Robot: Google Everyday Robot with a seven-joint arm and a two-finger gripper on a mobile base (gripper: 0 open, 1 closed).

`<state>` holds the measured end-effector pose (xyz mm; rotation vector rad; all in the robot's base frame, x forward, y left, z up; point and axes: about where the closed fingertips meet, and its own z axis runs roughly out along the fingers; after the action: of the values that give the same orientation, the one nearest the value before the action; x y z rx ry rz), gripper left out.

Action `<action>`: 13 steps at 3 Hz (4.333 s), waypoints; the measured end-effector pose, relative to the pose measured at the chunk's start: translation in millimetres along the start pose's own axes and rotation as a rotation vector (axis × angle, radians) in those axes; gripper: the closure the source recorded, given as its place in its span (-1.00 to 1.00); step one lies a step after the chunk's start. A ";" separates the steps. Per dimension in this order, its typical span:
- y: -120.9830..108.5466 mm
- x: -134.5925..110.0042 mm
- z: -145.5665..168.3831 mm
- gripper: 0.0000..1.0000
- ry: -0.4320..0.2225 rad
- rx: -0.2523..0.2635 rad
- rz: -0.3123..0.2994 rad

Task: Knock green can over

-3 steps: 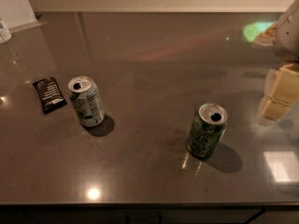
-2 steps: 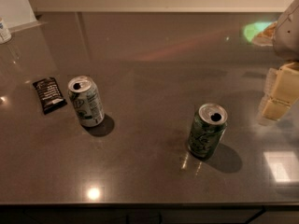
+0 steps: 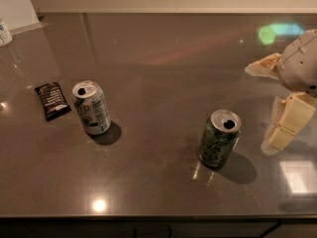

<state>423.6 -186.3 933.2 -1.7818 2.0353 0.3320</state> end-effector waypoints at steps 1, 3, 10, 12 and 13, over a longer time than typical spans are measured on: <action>13.4 -12.8 22.1 -1.00 -0.157 -0.053 -0.006; 33.3 -33.5 48.9 -1.00 -0.351 -0.112 -0.004; -65.1 -8.3 -11.0 1.00 0.202 0.031 0.000; -88.2 45.1 0.0 1.00 0.529 0.018 -0.047; -90.6 65.8 7.3 0.67 0.636 0.011 -0.056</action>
Offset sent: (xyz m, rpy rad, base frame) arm -0.0274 0.0702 -0.0343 0.4369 0.0584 0.1056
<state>507.5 -255.3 905.0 -2.1196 2.3681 -0.3083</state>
